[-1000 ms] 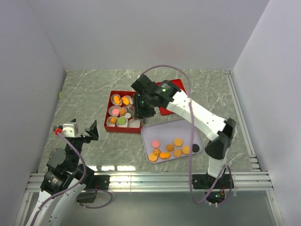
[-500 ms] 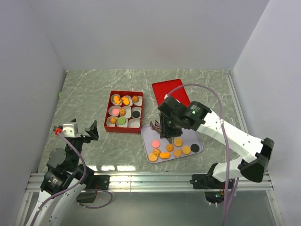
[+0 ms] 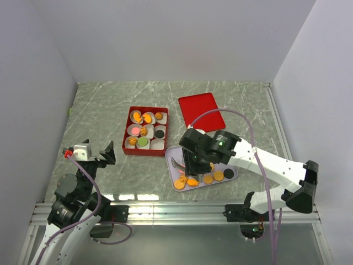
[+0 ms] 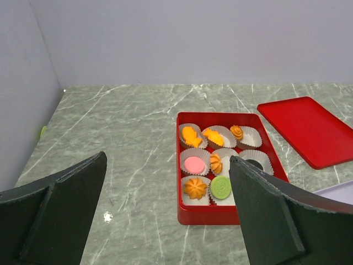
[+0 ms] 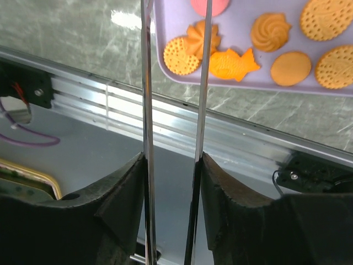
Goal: Pack the cookies
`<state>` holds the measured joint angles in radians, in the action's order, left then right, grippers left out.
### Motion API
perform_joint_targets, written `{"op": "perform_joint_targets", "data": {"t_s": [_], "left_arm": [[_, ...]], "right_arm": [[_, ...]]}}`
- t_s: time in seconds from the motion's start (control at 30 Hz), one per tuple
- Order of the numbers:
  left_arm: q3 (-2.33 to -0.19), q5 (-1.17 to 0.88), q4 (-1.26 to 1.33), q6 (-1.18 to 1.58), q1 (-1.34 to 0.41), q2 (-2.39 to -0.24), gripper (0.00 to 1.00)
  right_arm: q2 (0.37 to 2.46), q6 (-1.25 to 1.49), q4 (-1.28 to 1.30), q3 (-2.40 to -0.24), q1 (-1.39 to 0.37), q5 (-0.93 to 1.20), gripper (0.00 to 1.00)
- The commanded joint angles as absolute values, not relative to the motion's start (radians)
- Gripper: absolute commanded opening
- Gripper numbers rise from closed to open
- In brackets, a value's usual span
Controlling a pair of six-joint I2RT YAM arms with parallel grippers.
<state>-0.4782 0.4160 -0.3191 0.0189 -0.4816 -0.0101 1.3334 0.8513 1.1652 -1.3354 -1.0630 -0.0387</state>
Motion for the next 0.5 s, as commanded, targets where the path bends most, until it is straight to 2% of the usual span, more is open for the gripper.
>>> {"op": "perform_joint_targets", "data": {"t_s": [0.0,0.47], "left_arm": [[-0.479,0.419,-0.296,0.012,-0.483,0.023,1.0],[-0.479,0.414,-0.299,0.011,-0.485,0.032,1.0]], "right_arm": [[1.35,0.89,1.167,-1.325,-1.089,-0.078,0.49],[1.405,0.884,1.244,-1.35,-1.111,-0.118,0.5]]}}
